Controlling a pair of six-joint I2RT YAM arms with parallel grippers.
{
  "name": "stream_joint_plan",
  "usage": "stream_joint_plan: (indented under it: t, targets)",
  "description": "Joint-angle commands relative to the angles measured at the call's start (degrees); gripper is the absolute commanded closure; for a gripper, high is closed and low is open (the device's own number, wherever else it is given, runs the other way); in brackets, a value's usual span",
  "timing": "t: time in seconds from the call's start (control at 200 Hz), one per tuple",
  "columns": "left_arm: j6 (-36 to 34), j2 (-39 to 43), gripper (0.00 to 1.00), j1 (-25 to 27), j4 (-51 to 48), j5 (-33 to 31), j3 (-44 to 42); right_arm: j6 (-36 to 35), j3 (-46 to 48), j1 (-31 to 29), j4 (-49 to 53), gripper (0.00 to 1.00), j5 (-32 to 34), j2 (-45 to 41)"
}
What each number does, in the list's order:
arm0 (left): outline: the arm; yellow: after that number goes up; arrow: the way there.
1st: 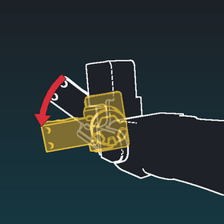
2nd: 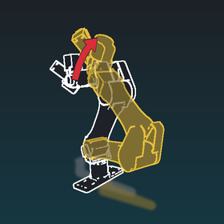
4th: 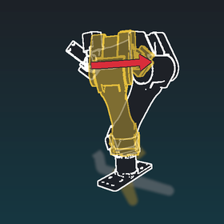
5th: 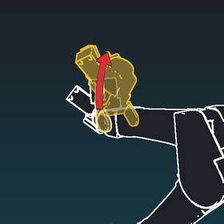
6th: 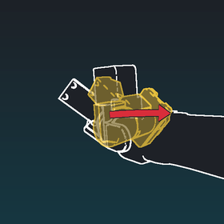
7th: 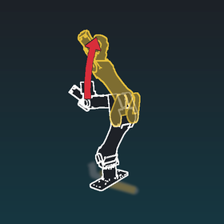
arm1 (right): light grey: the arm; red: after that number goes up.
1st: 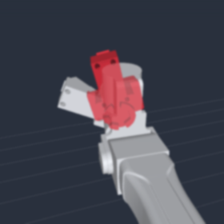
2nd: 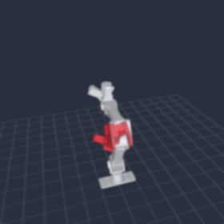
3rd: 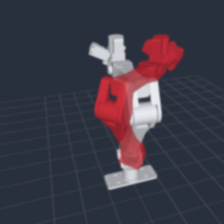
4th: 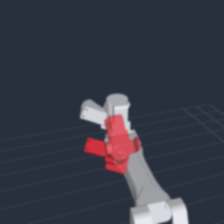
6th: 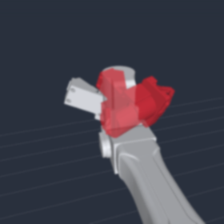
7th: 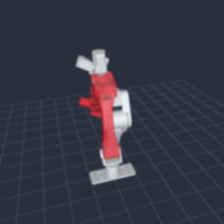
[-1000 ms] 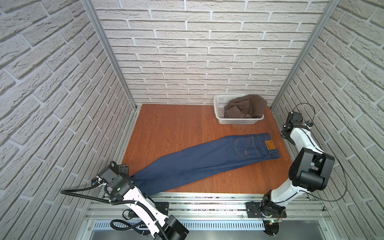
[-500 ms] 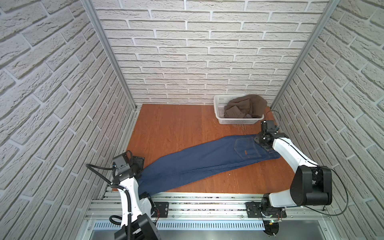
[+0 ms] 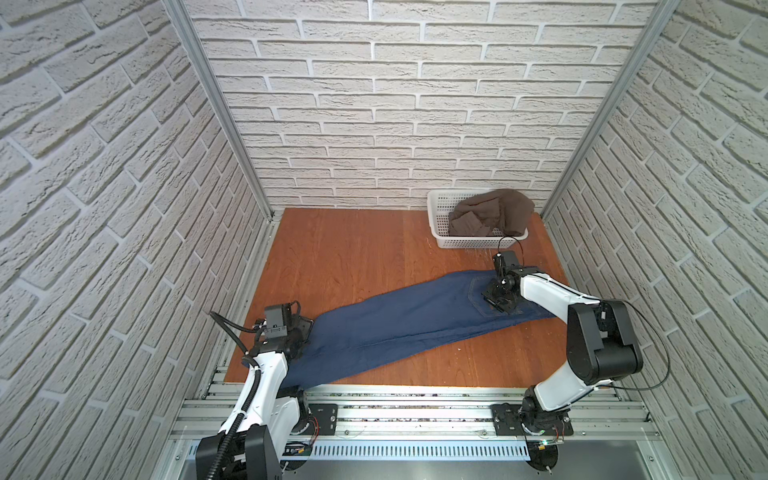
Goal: Fold and stack the trousers
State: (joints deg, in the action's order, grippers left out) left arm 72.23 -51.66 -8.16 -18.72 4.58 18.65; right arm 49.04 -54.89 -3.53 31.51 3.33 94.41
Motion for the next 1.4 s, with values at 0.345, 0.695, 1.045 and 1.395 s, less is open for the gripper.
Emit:
stream_joint_plan:
  t: [0.345,0.695,1.045,1.395]
  targets:
    - [-7.9,-23.9,0.33,0.7,8.1,-4.6,10.4,10.3,0.5,3.6,2.7,0.74,1.7,4.7]
    - [-12.2,-50.8,0.35,2.5,17.7,5.3,30.5,17.4,11.6,5.6,1.7,0.75,6.8,-7.2]
    - [-19.6,-53.1,0.33,3.4,10.9,8.6,45.2,18.1,15.0,6.4,5.8,0.75,13.8,-16.5]
    - [-23.0,-25.7,0.18,-8.6,-1.4,5.3,42.1,7.9,1.9,2.5,8.9,0.74,15.5,-15.6]
